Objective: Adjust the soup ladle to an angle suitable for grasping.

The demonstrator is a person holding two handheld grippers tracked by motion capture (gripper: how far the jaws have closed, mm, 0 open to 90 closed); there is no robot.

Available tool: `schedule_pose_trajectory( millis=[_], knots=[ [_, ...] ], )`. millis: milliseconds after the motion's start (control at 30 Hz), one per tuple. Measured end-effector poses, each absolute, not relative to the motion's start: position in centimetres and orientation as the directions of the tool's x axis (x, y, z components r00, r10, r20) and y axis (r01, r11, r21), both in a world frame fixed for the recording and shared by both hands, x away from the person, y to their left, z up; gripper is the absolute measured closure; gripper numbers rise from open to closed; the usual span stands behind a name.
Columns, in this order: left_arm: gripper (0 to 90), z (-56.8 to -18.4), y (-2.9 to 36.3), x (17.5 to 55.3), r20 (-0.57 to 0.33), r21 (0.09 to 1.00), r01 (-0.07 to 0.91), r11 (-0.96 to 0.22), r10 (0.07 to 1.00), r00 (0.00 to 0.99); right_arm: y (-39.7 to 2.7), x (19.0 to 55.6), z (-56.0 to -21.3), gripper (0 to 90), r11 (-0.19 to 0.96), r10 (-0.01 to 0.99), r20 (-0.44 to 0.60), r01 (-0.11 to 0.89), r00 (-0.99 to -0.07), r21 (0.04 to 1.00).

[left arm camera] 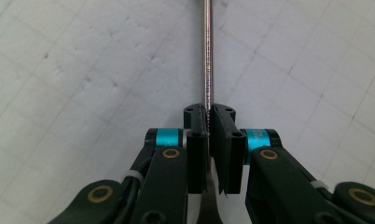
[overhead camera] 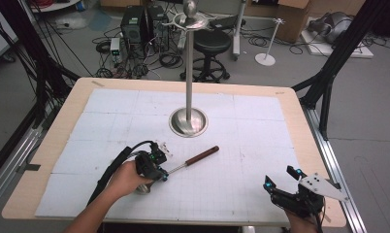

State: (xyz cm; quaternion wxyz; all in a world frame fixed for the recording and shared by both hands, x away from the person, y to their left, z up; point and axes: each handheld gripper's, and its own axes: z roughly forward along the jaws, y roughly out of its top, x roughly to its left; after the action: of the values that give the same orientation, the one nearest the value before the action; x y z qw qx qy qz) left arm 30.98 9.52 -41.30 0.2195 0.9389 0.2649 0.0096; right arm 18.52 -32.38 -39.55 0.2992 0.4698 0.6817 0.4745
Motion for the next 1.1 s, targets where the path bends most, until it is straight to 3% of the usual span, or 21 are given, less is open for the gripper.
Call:
schedule_pose_trajectory(
  millis=[767,1000,1033,1067,1100],
  knots=[
    [83.4,-41.2,14.8,28.9,-0.115,0.424,0.53,-0.735,0.536,0.836,-31.9,18.8,-39.6,16.3,0.121,0.922,0.032,0.364,-0.387,0.924],
    [83.0,-41.0,15.5,28.6,-0.13,0.462,0.538,-0.705,0.546,0.827,-31.8,18.8,-39.6,16.3,0.119,0.922,0.033,0.364,-0.386,0.924],
    [72.9,-40.9,15.6,28.6,-0.134,0.47,0.536,-0.701,0.544,0.828,-31.9,18.8,-39.6,16.3,0.123,0.922,0.028,0.361,-0.387,0.925],
    [72.9,-40.8,15.7,28.6,-0.143,0.476,0.545,-0.69,0.55,0.823,-31.9,18.8,-39.6,16.3,0.123,0.922,0.028,0.361,-0.387,0.925],
    [66.4,-40.6,15.9,28.6,-0.146,0.485,0.545,-0.683,0.552,0.821,-31.9,18.8,-39.6,16.3,0.121,0.922,0.031,0.364,-0.386,0.924]
  ],
)
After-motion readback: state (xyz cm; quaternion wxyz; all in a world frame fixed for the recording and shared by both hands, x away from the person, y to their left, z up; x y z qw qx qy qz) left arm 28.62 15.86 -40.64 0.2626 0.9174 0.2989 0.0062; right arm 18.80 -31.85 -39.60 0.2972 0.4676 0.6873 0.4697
